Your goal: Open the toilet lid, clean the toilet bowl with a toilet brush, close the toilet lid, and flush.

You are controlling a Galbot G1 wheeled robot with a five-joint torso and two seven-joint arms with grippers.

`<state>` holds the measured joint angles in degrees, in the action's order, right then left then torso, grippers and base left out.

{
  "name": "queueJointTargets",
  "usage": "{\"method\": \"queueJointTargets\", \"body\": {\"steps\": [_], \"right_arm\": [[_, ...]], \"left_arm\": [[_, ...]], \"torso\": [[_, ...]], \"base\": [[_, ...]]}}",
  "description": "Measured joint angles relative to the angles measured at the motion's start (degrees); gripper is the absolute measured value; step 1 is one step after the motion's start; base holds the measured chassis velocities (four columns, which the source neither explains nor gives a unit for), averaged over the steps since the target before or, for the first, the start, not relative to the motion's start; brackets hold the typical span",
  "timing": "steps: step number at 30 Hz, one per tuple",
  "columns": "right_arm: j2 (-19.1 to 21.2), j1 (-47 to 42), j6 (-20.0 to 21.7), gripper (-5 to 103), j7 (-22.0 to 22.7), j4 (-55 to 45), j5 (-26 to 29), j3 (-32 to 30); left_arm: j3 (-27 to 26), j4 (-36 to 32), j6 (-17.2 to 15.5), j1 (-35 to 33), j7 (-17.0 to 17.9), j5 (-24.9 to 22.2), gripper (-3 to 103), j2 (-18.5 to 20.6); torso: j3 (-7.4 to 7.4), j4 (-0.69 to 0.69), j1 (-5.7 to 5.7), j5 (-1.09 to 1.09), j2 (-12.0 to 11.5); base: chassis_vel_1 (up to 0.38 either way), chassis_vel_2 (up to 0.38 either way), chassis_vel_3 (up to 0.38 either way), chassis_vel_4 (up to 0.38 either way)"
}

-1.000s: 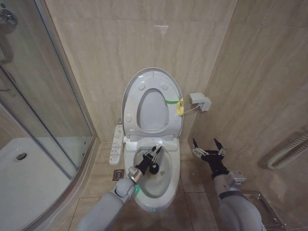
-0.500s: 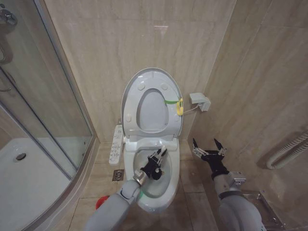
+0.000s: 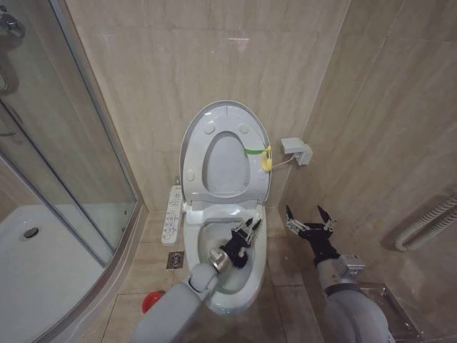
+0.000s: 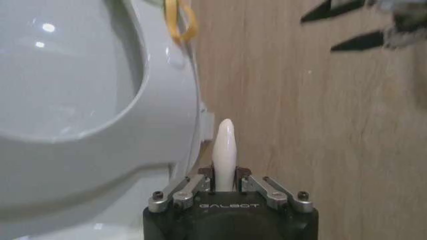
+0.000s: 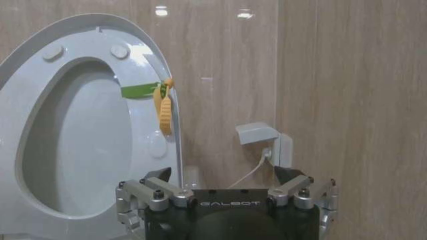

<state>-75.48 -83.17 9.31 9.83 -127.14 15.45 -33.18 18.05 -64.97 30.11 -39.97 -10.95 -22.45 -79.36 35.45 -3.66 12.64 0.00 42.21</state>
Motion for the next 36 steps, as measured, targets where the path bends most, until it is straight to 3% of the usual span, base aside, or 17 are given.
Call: {"method": "queueJointTargets", "body": {"steps": [6,16,26,36], "right_arm": [[0.0,0.0,0.0,100,0.0,0.0,0.0,0.0],[0.0,0.0,0.0,100,0.0,0.0,0.0,0.0],[0.0,0.0,0.0,100,0.0,0.0,0.0,0.0],[0.0,0.0,0.0,100,0.0,0.0,0.0,0.0]], "left_arm": [[-2.26,4.07,0.76,2.69,-0.93,-0.48,20,0.67],[-0.79,-0.7,0.46,2.15,-0.71,-0.83,20,-0.22],[-2.76,6.13,1.83,2.93,-1.36,-0.84,20,-1.3],[-3.91,-4.51,-0.72,-2.81,-1.39,-0.1,20,4.6]], "torso": [[0.0,0.02,0.01,0.01,0.0],[0.0,-0.01,0.0,0.0,0.0],[0.0,0.0,0.0,0.0,0.0],[0.0,0.0,0.0,-0.02,0.01]], "base": [[0.0,0.0,0.0,0.0],[0.0,0.0,0.0,0.0],[0.0,0.0,0.0,0.0],[0.0,0.0,0.0,0.0]]}}
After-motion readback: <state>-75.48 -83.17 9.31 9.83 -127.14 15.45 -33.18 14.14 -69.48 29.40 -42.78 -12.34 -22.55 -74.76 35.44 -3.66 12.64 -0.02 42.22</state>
